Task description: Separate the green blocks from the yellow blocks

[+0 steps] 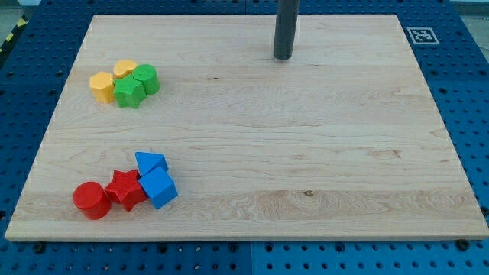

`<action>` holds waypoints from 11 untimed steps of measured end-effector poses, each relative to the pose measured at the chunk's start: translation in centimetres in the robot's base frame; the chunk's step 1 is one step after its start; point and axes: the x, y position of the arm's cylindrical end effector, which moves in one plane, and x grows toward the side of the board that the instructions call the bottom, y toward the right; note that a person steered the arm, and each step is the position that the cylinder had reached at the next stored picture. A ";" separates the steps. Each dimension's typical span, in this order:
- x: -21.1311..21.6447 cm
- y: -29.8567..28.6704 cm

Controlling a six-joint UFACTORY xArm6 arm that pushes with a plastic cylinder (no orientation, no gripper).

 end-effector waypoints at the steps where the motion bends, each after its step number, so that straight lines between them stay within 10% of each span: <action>1: 0.0 0.0; 6: -2.9 -32.0; 9: 9.8 -35.9; 11: 10.4 -33.6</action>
